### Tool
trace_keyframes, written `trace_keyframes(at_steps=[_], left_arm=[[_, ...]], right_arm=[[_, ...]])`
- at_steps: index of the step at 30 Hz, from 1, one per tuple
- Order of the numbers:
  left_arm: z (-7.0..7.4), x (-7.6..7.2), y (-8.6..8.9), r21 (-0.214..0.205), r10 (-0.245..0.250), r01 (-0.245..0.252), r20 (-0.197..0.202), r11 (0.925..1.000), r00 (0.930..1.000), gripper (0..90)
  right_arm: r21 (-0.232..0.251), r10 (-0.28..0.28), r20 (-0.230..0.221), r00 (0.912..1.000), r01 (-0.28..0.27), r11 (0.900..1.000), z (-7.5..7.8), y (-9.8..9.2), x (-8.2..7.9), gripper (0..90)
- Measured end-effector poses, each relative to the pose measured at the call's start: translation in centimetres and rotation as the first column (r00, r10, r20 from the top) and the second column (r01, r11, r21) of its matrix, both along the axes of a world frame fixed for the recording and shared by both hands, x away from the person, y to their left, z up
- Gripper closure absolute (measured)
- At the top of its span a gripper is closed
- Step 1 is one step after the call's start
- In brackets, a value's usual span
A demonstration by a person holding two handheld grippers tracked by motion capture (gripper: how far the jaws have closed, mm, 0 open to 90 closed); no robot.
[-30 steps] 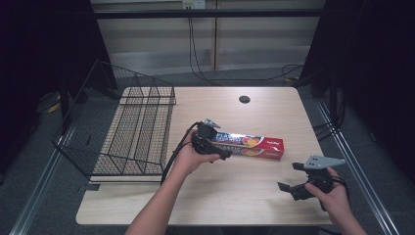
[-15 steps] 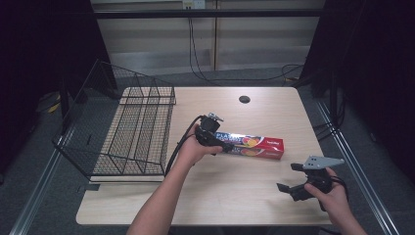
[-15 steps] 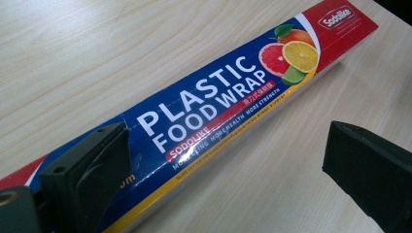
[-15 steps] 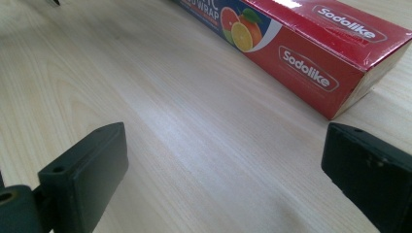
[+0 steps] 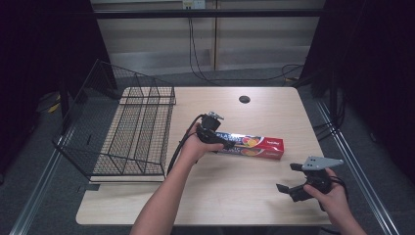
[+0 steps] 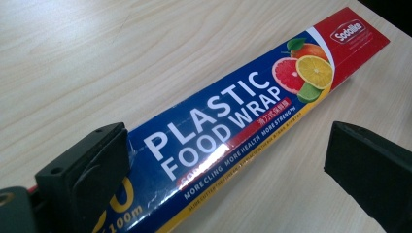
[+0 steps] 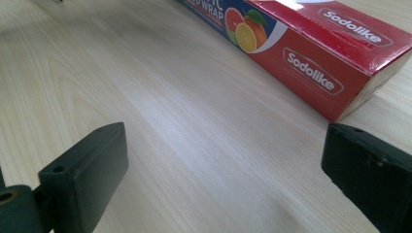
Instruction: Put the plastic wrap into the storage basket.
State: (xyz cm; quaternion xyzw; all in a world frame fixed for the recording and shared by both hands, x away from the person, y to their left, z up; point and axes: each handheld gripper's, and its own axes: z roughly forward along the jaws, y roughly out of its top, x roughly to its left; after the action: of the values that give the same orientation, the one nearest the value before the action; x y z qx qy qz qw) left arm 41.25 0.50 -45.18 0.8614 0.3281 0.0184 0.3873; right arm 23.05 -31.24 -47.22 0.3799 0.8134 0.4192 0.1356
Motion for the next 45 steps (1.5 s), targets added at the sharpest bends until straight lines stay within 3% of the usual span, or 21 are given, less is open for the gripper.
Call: trace_keyframes(at_steps=[9,16,19,23,33,35,38,45], left_arm=[[-0.4,0.4,-0.5,-0.002,-0.01,0.01,0.039,0.9999,0.9992,1.1],[-0.4,0.8,-0.9,0.038,-0.051,0.049,0.047,0.9981,0.9976,0.2],[-0.5,0.8,-1.0,0.032,-0.04,0.038,0.056,0.9987,0.9976,0.1],[-0.9,1.2,-1.2,0.056,-0.043,0.04,0.06,0.9976,0.9973,0.2],[-1.2,1.4,-1.3,0.07,-0.06,0.057,0.046,0.9959,0.9972,1.0],[-1.4,1.3,-1.3,0.092,-0.082,0.078,0.038,0.9927,0.9959,1.4],[-1.7,1.0,-1.5,0.106,-0.098,0.098,-0.01,0.9895,0.9952,1.4],[-1.6,0.1,-1.2,0.135,-0.128,0.127,-0.004,0.9826,0.9918,4.7]], right_arm=[[-0.001,0.008,0.008,0.9999,-0.008,1.0,0.0,0.1,0.0,2.9],[-0.009,0.029,0.001,0.9996,-0.029,0.9995,-0.2,0.4,0.0,2.9],[-0.011,0.032,0.003,0.9995,-0.032,0.9994,-0.2,0.4,0.0,2.9],[-0.008,0.033,0.0,0.9994,-0.033,0.9994,-0.2,0.4,-0.1,2.9],[-0.016,0.046,-0.008,0.9989,-0.046,0.9988,-0.4,0.6,-0.1,2.9],[-0.018,0.045,-0.008,0.999,-0.045,0.9988,-0.4,0.6,-0.1,2.9],[-0.015,0.049,-0.008,0.9988,-0.049,0.9987,-0.4,0.6,-0.1,2.9],[-0.014,0.049,-0.01,0.9988,-0.049,0.9987,-0.4,0.6,-0.1,2.9]])
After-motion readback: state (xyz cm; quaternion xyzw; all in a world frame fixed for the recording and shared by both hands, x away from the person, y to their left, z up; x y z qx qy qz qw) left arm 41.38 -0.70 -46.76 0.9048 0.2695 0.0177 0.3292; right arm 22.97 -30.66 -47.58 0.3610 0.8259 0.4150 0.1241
